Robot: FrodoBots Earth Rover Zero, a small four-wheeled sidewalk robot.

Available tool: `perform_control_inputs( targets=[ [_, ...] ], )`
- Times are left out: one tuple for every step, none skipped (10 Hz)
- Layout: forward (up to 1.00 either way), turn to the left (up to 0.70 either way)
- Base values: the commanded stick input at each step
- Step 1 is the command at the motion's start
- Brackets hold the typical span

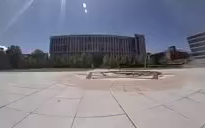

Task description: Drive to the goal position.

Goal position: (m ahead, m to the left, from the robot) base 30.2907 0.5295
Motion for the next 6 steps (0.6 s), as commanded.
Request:
perform_control_inputs(
  targets=[
    [0.49,0.00],
    [0.49,0.00],
    [0.49,0.00],
    [0.49,0.00],
    [0.49,0.00],
    [0.49,0.00]
  ],
)
